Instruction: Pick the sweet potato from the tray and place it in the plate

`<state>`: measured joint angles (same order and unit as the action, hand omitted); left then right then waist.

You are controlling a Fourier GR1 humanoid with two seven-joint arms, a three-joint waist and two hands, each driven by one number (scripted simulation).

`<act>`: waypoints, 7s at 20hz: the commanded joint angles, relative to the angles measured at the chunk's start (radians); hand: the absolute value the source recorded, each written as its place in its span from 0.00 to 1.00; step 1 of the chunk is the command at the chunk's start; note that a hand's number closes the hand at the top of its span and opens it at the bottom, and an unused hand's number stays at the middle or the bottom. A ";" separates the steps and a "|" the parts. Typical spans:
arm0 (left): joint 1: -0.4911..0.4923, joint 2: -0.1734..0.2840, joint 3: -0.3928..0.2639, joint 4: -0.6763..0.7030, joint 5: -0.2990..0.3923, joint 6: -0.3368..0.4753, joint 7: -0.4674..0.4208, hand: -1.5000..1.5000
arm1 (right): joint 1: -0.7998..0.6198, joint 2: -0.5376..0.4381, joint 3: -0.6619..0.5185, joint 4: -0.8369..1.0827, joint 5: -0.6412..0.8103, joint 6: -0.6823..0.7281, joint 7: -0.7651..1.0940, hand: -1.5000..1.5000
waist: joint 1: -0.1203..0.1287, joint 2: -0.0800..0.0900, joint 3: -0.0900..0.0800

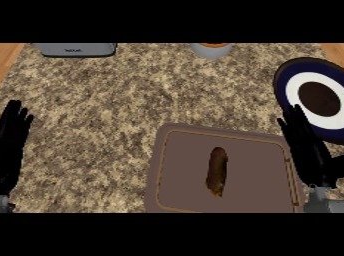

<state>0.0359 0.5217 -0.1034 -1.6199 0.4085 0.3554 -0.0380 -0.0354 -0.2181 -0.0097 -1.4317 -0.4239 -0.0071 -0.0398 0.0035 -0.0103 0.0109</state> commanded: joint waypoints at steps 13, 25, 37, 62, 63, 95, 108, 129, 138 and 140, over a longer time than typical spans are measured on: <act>0.152 0.043 -0.224 -0.022 0.169 -0.062 0.136 0.50 | -0.202 -0.334 0.166 -0.273 0.866 -0.454 0.259 0.00 | -0.070 0.007 -0.018; 0.129 0.015 -0.168 0.000 0.133 -0.113 0.166 0.50 | -0.223 -0.388 0.466 -0.476 1.126 -0.021 0.811 0.00 | -0.063 0.011 -0.022; 0.044 -0.065 -0.187 0.039 0.063 -0.116 0.211 0.50 | -0.415 -0.115 0.715 -0.424 1.206 0.338 1.324 0.00 | -0.030 0.015 -0.017; 0.074 -0.167 -0.138 0.019 -0.066 -0.145 0.261 0.50 | -0.341 0.215 0.708 -0.030 1.491 0.340 1.335 0.00 | -0.025 0.013 -0.013; 0.057 -0.150 -0.109 0.052 -0.050 -0.174 0.263 0.50 | -0.321 0.200 0.703 -0.051 1.490 0.363 1.320 0.00 | -0.034 0.013 -0.014; 0.065 -0.268 -0.103 0.075 -0.172 -0.214 0.259 0.50 | -0.413 0.218 0.491 0.083 1.676 0.113 1.088 1.00 | -0.002 0.020 -0.010; 0.043 -0.268 -0.073 0.039 -0.167 -0.234 0.307 0.50 | -0.582 0.218 0.342 0.109 1.958 -0.601 1.221 1.00 | 0.011 0.023 -0.010; 0.014 -0.353 -0.060 0.107 -0.227 -0.224 0.290 0.50 | -0.447 0.015 -0.142 0.297 1.788 -1.222 0.984 1.00 | 0.003 0.023 -0.009; -0.046 -0.357 -0.043 0.148 -0.227 -0.254 0.306 0.50 | -0.482 -0.228 -0.104 0.498 1.378 -1.310 0.760 1.00 | 0.016 0.025 -0.007; 0.011 -0.366 -0.067 0.139 -0.262 -0.243 0.258 0.50 | -0.442 -0.277 -0.088 0.492 1.271 -1.328 0.709 1.00 | 0.017 0.024 -0.006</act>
<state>0.0429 0.2108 -0.1444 -1.5506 0.1609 0.0970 0.2565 -0.4914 -0.4095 -0.1219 -0.9856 1.0137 -1.2396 0.7322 0.0220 0.0032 0.0191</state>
